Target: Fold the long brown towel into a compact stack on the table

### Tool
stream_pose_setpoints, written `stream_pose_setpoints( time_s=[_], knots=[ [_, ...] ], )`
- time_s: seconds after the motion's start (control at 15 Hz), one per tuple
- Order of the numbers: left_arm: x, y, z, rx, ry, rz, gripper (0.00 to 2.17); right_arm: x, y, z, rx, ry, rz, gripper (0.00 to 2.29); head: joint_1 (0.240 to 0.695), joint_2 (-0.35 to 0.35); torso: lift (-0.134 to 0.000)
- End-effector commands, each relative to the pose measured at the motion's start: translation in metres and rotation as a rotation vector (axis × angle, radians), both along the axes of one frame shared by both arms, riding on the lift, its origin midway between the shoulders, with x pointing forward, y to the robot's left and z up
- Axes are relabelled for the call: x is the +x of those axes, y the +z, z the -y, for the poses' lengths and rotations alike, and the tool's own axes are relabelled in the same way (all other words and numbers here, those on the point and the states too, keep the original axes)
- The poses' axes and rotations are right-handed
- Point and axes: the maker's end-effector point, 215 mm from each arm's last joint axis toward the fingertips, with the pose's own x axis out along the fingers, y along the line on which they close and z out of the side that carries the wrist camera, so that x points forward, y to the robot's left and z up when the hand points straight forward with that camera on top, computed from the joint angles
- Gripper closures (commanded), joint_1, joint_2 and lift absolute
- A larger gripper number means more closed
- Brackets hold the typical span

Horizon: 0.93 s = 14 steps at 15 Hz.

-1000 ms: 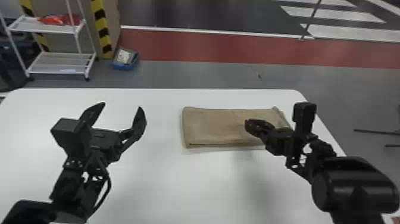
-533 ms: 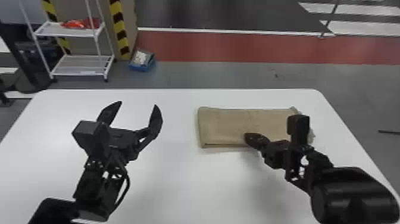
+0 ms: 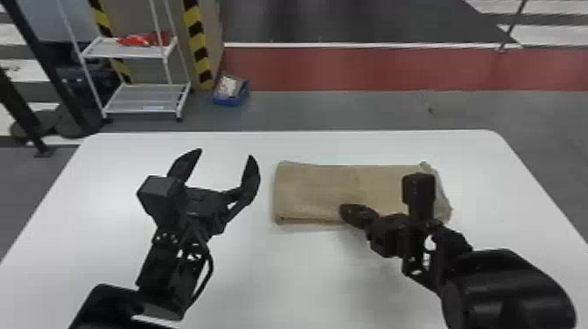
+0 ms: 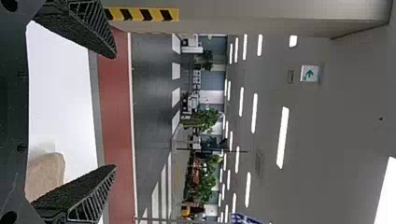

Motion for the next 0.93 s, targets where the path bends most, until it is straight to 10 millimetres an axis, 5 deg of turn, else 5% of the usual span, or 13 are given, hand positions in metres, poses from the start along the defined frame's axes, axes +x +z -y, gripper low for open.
stream_pose_setpoints(
  time_s=[0.0, 0.2, 0.4, 0.53, 0.6, 0.67, 0.87],
  knots=[
    [0.001, 0.0, -0.005, 0.002, 0.008, 0.0, 0.04, -0.01, 0.002, -0.037, 0.003, 0.05, -0.005, 1.86, 0.695, 0.051, -0.121],
    [0.003, -0.002, -0.008, 0.005, 0.013, -0.004, 0.04, -0.012, 0.018, -0.061, 0.029, 0.052, 0.013, 1.86, 0.695, 0.095, -0.121],
    [0.003, -0.003, -0.01, 0.006, 0.016, -0.002, 0.04, -0.009, 0.058, -0.046, 0.023, 0.001, 0.099, 1.71, 0.695, 0.122, -0.121],
    [0.003, -0.001, -0.009, 0.003, 0.015, 0.005, 0.04, 0.003, 0.083, -0.011, 0.026, -0.061, 0.148, 0.88, 0.695, 0.115, -0.121],
    [0.003, -0.001, -0.006, 0.001, 0.011, 0.006, 0.04, 0.006, 0.081, 0.018, 0.014, -0.104, 0.148, 0.27, 0.695, 0.104, -0.121],
    [0.002, -0.001, -0.001, -0.001, 0.002, 0.005, 0.04, 0.012, 0.087, 0.048, 0.004, -0.148, 0.161, 0.0, 0.695, 0.088, -0.121],
    [0.0, -0.006, 0.026, 0.012, -0.043, -0.001, 0.04, 0.021, 0.094, 0.14, 0.008, -0.291, 0.19, 0.03, 0.695, -0.011, -0.121]
  ],
)
